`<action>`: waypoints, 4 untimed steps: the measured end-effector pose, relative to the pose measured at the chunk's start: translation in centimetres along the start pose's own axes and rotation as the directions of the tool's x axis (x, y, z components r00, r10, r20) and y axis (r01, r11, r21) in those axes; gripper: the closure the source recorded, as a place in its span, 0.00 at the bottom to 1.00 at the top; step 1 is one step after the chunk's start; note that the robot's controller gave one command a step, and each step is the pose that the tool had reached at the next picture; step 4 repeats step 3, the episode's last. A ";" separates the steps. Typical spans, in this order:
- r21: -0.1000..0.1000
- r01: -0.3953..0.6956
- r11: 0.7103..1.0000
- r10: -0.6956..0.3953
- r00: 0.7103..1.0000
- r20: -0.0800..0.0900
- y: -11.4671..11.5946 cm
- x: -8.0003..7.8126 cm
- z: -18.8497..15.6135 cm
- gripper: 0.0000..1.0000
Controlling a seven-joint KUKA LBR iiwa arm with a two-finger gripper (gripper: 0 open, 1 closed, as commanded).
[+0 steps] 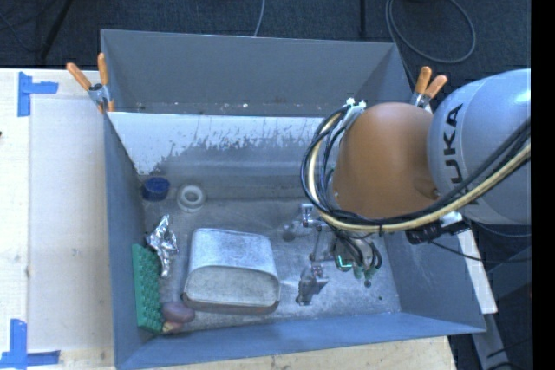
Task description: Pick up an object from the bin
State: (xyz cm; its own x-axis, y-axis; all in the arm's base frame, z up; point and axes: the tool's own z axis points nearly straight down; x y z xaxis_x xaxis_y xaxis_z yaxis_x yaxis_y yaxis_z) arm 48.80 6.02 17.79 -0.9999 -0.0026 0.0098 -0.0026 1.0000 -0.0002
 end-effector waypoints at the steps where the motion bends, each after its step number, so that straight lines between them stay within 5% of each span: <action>1: -0.001 -0.055 0.998 0.055 0.998 0.003 1.4 -4.3 9.9 0.00; 2: -0.002 -0.058 0.998 0.058 0.998 0.009 1.3 -4.4 9.5 1.00; 3: 0.005 0.343 0.939 -0.343 0.939 0.015 0.2 -6.0 -5.7 1.00; 4: 0.005 0.343 0.939 -0.343 0.939 0.015 0.2 -6.0 -5.7 1.00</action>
Offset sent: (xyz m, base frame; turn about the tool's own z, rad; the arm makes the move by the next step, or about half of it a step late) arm 0.0430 0.0131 -0.0955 0.0564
